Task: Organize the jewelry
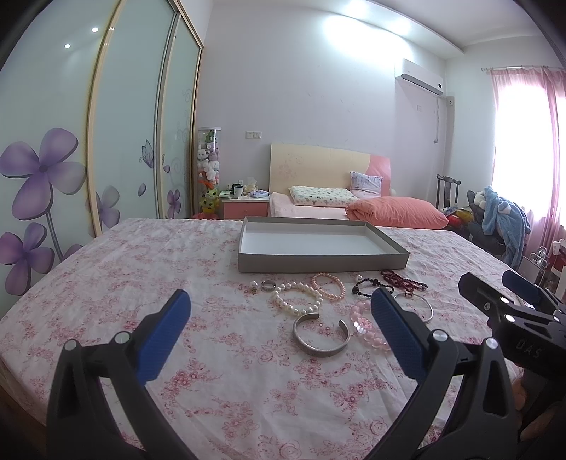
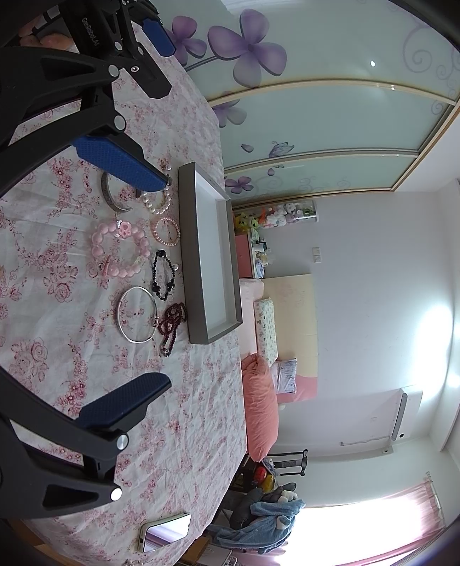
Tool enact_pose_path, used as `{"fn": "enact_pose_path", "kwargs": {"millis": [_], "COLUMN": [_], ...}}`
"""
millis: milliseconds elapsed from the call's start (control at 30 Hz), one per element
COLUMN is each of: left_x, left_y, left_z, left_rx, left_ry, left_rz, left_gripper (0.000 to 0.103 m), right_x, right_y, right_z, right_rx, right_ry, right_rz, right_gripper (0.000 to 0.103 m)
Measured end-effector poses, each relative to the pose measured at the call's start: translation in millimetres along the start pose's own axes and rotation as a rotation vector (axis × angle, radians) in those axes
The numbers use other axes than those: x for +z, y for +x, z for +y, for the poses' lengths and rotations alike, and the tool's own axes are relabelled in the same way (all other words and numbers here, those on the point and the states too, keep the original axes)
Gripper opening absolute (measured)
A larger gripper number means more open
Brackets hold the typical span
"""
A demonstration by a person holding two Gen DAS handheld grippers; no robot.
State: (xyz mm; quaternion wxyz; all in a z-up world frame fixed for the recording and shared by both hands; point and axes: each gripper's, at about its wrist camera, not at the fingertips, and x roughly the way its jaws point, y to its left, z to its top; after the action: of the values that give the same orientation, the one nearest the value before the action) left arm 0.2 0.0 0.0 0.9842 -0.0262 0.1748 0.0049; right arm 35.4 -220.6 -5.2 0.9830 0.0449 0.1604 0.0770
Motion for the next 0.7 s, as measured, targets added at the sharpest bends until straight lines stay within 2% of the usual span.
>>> {"fn": "enact_pose_path", "kwargs": {"millis": [700], "left_x": [-0.1], "left_y": [0.4], "left_z": [0.7], "left_rx": [-0.003], "left_ry": [0.001], "left_rz": [0.005], "left_gripper": [0.099], "right_x": [-1.9], "right_y": [3.0], "right_z": [-1.5], "right_rx": [-0.001], "right_ry": [0.004], "right_rz": [0.006], "right_gripper": [0.101]}}
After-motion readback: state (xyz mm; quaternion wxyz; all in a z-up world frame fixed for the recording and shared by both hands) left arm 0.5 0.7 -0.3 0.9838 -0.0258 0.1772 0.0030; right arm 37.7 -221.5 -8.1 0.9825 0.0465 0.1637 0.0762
